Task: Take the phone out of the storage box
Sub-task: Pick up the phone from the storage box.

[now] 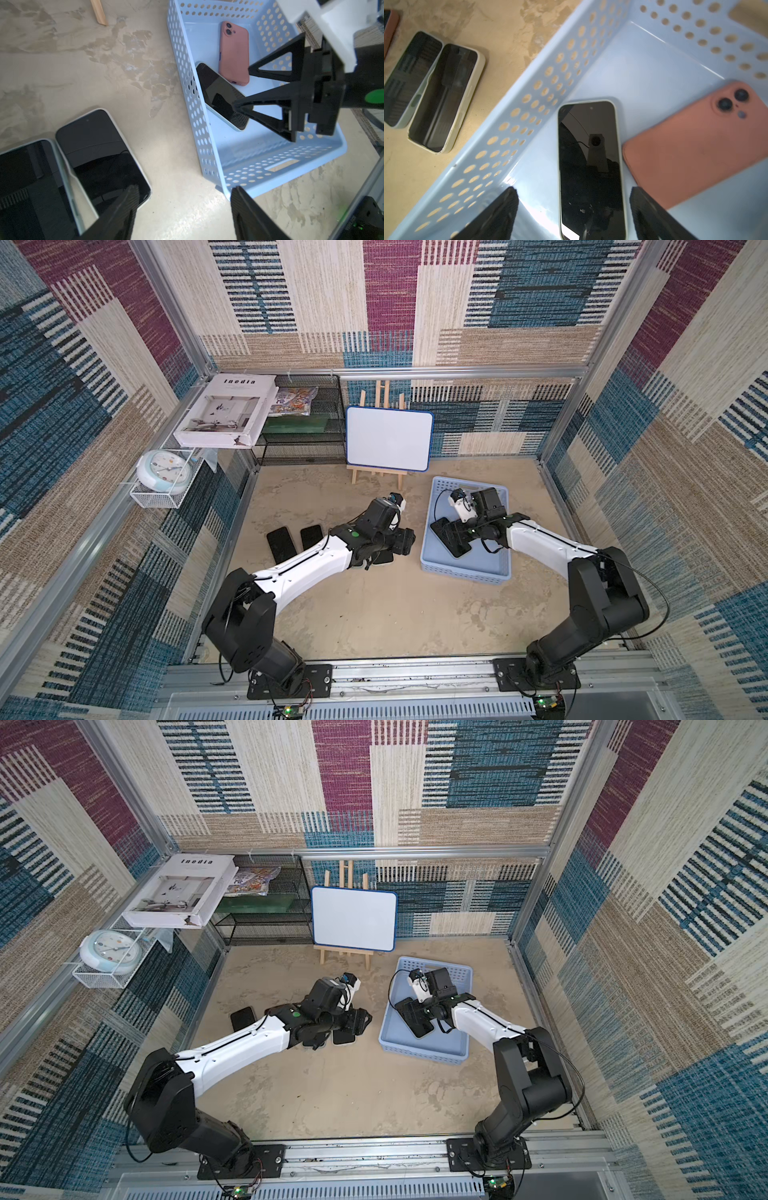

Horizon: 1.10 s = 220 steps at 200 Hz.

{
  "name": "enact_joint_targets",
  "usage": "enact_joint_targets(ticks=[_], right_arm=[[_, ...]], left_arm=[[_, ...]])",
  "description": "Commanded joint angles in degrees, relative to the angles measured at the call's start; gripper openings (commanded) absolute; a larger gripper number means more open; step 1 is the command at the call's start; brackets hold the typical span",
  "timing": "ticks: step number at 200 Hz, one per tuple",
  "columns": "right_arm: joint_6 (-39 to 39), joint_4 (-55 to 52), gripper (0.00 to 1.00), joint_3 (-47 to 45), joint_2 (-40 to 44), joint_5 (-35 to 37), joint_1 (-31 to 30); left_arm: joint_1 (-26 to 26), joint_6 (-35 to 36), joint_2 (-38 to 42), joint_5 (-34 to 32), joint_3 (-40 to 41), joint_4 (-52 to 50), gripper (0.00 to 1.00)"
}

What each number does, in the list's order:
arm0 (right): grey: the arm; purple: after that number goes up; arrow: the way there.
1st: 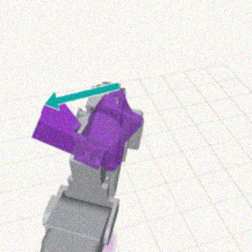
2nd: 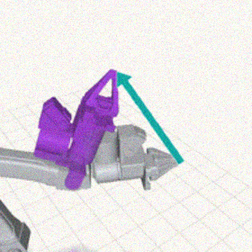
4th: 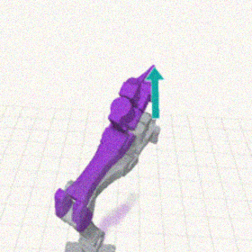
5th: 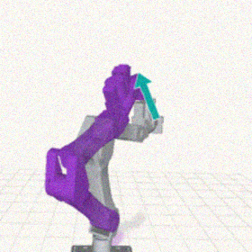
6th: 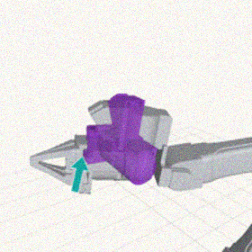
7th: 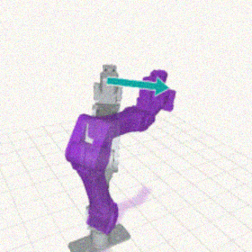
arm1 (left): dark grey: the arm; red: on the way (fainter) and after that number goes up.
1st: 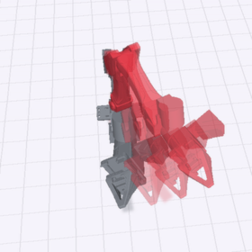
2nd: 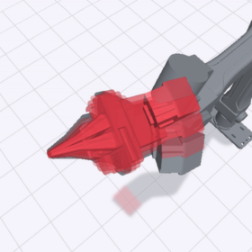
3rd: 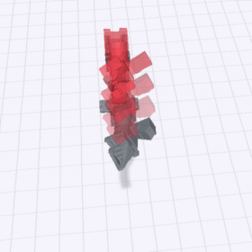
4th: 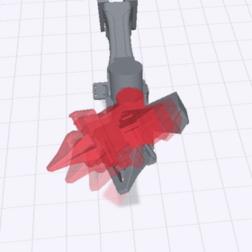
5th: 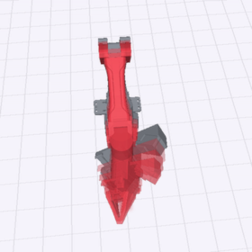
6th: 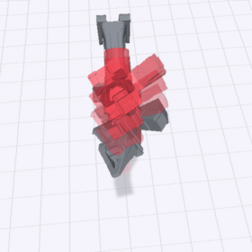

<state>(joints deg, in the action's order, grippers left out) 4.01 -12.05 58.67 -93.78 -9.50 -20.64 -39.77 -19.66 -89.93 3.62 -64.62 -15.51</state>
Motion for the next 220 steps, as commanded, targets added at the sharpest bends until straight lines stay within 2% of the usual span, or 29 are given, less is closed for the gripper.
enact_joint_targets(ticks=[1, 50, 76, 153, 193, 220], right_arm=[[5.54, 0.77, 0.9, 3.95, -3.68, 2.1, -0.39], [8.22, -4.99, 0.97, 13.23, -14.89, 3.95, -1.1], [9.59, -4.85, 0.99, 13.52, -16.97, 2.82, -1.58], [9.71, -8.72, 0.99, 16.81, -21.08, 5.27, -1.47], [10.11, -9.27, 0.93, 16.51, -21.42, 6.0, -0.94], [9.02, -8.51, 0.84, 14.78, -20.27, 6.32, -0.41]], left_arm=[[-0.73, -3.11, -2.15, 1.39, -1.53, -0.29, 0.74], [-1.25, -4.6, -0.46, -1.23, 0.56, -1.15, 0.74], [-1.28, -3.74, 1.3, -1.05, 1.51, -2.09, 0.74], [-1.27, -3.45, 7.79, -2.01, 4.48, -2.86, 0.75], [-1.2, -3.45, 12.5, -4.25, 6.67, -3.6, 0.75], [-1.19, -3.78, 14.41, -4.76, 7.57, -3.94, 0.75]])
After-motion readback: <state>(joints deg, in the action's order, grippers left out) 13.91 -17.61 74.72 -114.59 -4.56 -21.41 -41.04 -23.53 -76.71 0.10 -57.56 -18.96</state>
